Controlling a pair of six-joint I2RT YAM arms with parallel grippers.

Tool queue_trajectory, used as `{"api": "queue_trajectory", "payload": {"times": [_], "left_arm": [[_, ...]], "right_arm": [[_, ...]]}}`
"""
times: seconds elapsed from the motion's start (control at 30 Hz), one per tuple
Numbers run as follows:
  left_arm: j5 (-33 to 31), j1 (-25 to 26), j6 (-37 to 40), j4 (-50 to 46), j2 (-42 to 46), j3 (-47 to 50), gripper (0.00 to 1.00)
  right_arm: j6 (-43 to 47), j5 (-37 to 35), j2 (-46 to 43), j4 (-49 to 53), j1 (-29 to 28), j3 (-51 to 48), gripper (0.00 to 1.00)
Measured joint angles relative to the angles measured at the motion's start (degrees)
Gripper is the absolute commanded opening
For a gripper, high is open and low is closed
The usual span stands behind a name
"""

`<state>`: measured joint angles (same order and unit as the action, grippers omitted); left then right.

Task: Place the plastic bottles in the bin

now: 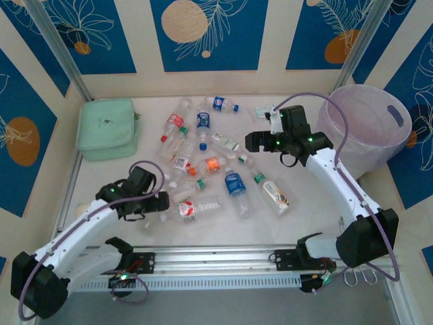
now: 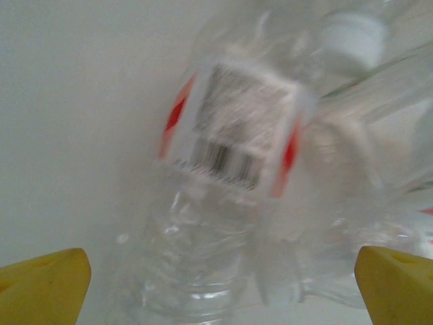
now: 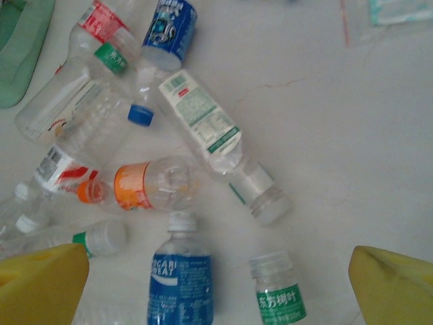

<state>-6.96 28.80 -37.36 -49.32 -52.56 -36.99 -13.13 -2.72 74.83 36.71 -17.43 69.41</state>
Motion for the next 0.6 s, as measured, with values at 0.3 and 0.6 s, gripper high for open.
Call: {"api": "queue_trajectory", "payload": {"times": [0.3, 0.6], "left_arm": [[-1.3, 0.0, -6.9, 5.6, -0.5, 6.2, 0.67], [-1.2, 0.0, -7.1, 9.4, -2.1, 5.9, 0.55]], "right_arm": [[-0.4, 0.3, 0.7, 10.3, 3.9, 13.5, 0.99], [2.7, -16.3, 10.1, 23.9, 17.1, 42.1, 0.92]]}}
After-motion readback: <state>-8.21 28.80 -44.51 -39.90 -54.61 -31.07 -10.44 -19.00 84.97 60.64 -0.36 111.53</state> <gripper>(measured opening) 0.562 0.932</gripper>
